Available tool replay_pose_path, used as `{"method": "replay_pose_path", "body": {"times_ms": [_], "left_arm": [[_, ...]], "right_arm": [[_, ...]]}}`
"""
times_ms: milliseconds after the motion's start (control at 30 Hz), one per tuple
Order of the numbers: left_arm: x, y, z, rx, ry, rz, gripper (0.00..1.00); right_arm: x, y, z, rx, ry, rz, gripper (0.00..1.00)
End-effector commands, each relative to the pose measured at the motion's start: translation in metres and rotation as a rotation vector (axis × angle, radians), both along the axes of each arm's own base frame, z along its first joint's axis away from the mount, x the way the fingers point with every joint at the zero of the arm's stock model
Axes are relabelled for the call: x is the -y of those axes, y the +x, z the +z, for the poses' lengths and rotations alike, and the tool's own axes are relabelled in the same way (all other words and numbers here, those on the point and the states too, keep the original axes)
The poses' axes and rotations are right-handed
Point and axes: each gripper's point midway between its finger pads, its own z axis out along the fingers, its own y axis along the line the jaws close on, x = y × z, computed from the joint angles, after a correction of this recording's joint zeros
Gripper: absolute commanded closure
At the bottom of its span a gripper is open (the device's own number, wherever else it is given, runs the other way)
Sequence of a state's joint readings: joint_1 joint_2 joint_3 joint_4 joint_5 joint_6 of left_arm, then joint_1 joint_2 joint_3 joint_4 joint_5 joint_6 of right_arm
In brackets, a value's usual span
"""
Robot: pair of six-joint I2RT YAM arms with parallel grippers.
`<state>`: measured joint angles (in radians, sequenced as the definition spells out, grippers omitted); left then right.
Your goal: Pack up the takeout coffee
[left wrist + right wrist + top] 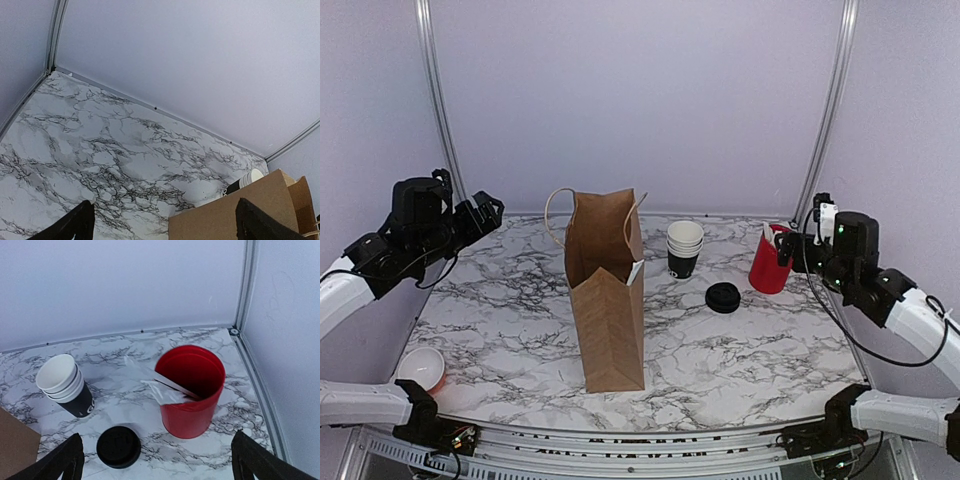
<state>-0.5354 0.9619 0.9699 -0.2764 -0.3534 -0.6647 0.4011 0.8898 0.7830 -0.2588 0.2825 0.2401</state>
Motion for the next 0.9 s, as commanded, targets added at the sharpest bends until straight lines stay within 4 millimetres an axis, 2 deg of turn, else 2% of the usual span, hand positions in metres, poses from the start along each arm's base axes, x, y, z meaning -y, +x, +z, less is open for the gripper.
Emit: {"method": "replay_pose_path", "body": {"times_ms": [0,133,233,500,633,700,833,867], "left_arm": [[-0.007,0.007,-0.030,-0.087,0.023,-0.026,0.01],[-0.020,0.012,-0.041,-0.103,0.059,0.006,0.01],[-0.033,0.014,-0.047,-0.109,0.092,0.055,0.01],[-0.073,0.019,-0.067,-0.080,0.237,0.202,0.01],[-0.087,0.015,-0.075,0.023,0.299,0.244,0.01],[-0.090,0.013,-0.070,0.113,0.293,0.259,0.01],[-0.105,0.014,-0.083,0.090,0.374,0.305,0.01],[-0.109,0.014,-0.089,0.071,0.395,0.323,0.01]], "right_arm": [[0.036,0.004,0.011,0.181,0.050,-0.113,0.00],[0.070,0.005,-0.006,0.223,0.026,-0.214,0.00],[0.084,0.008,-0.023,0.227,0.005,-0.223,0.00],[0.094,0.010,-0.053,0.315,-0.089,-0.204,0.00],[0.101,0.008,-0.068,0.360,-0.135,-0.239,0.00],[0.106,0.007,-0.079,0.361,-0.160,-0.267,0.00],[0.107,0.011,-0.095,0.368,-0.180,-0.268,0.00],[0.108,0.013,-0.093,0.382,-0.183,-0.276,0.00]]}}
